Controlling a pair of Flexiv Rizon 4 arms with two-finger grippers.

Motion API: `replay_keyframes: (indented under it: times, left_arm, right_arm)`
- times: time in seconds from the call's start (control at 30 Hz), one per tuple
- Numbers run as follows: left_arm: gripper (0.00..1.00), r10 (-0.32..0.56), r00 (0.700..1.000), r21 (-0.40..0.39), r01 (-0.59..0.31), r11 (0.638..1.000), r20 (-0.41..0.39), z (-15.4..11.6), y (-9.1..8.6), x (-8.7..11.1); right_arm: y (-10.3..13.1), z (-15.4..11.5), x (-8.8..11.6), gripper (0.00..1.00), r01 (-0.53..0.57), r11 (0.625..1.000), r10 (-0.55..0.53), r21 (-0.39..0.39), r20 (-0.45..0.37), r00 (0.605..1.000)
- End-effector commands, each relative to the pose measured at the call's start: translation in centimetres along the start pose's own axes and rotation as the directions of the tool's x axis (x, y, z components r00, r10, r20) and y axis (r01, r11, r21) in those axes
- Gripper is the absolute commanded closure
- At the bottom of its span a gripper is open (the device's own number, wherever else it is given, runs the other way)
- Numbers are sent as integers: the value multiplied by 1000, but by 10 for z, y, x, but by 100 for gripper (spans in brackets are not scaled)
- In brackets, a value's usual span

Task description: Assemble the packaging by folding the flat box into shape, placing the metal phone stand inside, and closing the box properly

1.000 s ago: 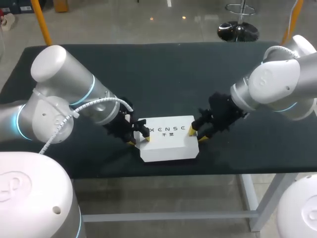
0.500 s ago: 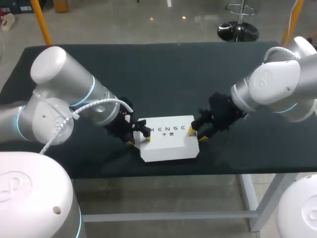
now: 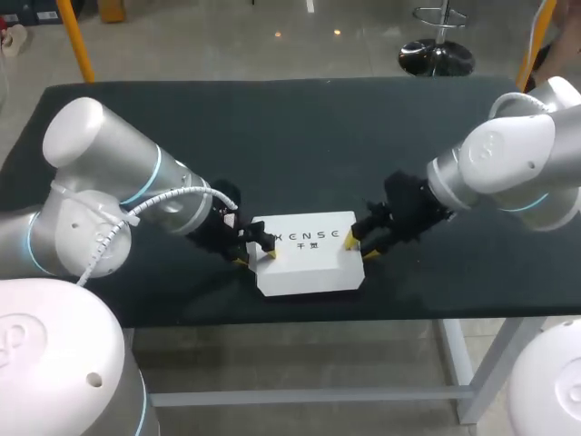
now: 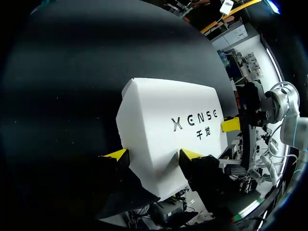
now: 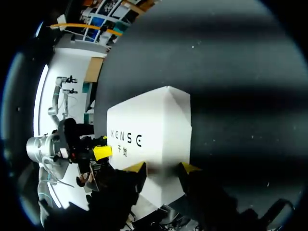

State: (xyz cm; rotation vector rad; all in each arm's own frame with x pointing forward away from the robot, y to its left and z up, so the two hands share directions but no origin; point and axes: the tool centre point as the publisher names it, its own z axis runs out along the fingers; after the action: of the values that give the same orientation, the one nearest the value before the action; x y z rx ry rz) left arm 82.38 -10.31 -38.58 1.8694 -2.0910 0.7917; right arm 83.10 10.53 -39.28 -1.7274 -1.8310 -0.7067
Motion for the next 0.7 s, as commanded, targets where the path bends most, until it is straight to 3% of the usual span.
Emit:
replay_keyframes:
  times: [0.03,0.37,0.5,0.7]
  left_arm:
    - [30,10,1000,18,-9,1000,-26,1,4,-1]
    - [33,28,999,33,-27,999,-40,1,4,1]
    - [36,37,998,41,-35,999,-55,2,4,0]
    - [31,37,998,41,-35,999,-55,2,4,0]
  right_arm:
    - [1,4,3,50,11,1000,-11,1,-8,1000]
    - [3,5,4,45,26,1000,-26,-6,-1,1000]
    - [4,5,3,50,28,1000,-28,-9,-2,1000]
    - [4,5,3,51,36,999,-36,-26,1,999]
